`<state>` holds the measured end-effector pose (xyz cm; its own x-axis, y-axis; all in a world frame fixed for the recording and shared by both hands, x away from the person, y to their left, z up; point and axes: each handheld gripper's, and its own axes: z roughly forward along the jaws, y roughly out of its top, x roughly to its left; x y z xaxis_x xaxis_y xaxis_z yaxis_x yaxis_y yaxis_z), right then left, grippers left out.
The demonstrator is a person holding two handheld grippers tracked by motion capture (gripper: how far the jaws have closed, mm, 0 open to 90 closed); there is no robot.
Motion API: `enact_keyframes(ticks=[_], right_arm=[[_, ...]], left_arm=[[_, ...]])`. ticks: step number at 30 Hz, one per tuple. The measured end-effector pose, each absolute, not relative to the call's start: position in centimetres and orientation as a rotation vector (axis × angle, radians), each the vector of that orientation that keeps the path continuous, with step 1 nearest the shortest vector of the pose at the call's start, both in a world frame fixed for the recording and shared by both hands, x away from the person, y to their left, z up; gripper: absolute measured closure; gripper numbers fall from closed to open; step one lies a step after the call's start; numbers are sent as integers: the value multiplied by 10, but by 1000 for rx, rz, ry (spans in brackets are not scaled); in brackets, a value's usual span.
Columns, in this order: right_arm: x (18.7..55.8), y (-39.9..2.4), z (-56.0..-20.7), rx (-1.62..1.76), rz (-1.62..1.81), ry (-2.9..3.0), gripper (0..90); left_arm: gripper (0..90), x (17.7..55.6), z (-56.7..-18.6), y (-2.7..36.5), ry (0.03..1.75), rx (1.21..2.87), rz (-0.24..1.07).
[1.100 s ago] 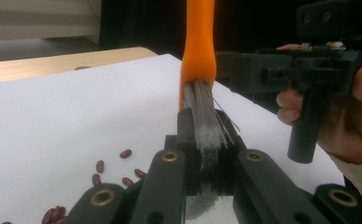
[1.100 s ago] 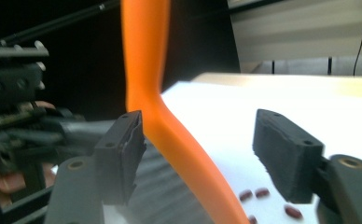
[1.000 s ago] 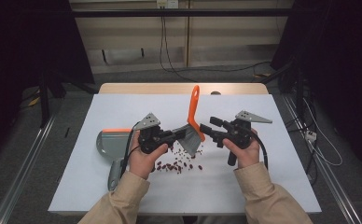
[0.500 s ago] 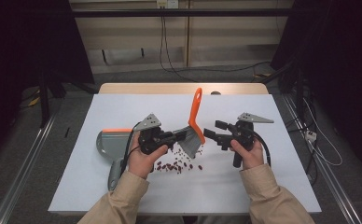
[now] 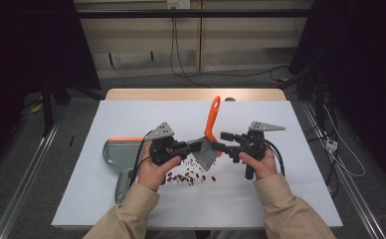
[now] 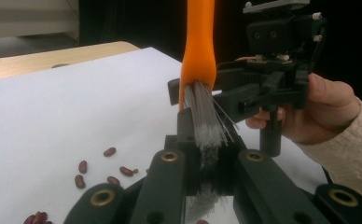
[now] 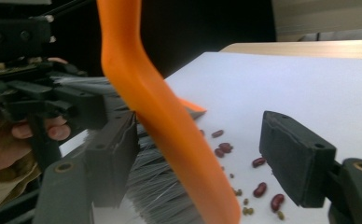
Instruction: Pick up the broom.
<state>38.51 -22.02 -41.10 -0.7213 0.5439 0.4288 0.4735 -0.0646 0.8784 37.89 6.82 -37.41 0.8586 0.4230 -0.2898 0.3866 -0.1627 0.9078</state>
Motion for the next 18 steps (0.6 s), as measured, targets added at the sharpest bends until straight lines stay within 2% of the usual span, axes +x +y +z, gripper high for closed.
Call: enact_keyframes(ticks=[2, 4, 6, 8, 10, 16, 18], right_arm=[[387, -220, -414, 1132, 1959, 2135, 293], [389, -221, -417, 1120, 2018, 2153, 350], [390, -222, -419, 1111, 2033, 2181, 368], [391, -221, -420, 1068, 2051, 2211, 442], [390, -219, -421, 1029, 2032, 2245, 466], [387, -223, -423, 922, 2017, 2297, 624], [384, -224, -421, 899, 2039, 2300, 642]], left_arm=[[850, 379, -374, 68, 612, 1769, 27], [850, 380, -375, 68, 605, 1765, 15], [850, 381, -375, 68, 601, 1767, 13], [850, 381, -376, 68, 597, 1765, 8], [850, 382, -377, 68, 592, 1766, 13], [850, 385, -377, 74, 609, 1736, 36], [851, 385, -377, 75, 621, 1729, 43]])
